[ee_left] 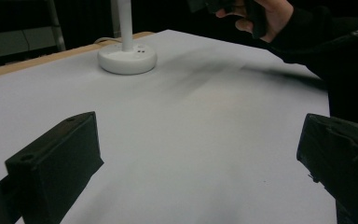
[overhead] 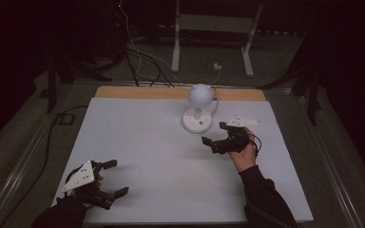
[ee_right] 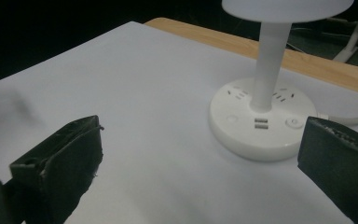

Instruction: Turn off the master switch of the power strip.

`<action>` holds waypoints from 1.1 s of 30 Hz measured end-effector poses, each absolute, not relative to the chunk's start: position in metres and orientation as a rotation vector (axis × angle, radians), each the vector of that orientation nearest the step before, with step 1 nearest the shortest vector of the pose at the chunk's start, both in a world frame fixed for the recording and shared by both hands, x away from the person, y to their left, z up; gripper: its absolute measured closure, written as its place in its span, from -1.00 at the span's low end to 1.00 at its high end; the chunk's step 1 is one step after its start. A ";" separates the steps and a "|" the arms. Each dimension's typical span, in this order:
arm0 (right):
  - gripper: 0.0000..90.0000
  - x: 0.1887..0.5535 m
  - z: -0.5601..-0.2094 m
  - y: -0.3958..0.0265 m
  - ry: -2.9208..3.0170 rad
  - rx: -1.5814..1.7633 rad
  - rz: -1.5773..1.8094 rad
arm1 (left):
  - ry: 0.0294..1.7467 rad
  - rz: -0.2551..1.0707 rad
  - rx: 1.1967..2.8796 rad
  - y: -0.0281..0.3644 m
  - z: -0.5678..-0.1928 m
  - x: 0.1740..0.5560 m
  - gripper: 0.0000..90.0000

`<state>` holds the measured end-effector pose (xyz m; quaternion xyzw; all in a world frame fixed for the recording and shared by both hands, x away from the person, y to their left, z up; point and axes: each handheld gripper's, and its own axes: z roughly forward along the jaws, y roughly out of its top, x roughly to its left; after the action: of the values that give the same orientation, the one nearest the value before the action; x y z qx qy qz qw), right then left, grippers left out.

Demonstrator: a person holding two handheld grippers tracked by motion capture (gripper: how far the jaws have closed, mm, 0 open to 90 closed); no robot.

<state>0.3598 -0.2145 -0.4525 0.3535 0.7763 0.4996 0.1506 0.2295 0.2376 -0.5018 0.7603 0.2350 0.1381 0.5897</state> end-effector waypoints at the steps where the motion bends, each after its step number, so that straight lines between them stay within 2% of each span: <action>1: -1.00 0.357 -0.453 -0.215 2.236 1.013 1.435 | 0.547 0.321 1.770 0.238 -0.502 0.230 -1.00; 12: -1.00 0.335 -0.464 -0.220 2.273 0.981 1.395 | 0.545 0.322 1.773 0.237 -0.502 0.229 -1.00; 33: -1.00 0.293 -0.486 -0.258 2.273 0.998 1.357 | 0.539 0.320 1.776 0.237 -0.502 0.229 -1.00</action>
<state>0.2935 -0.2584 -0.4857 0.3483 0.7936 0.4739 0.1557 0.2289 0.2368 -0.5017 0.7626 0.2313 0.1375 0.5883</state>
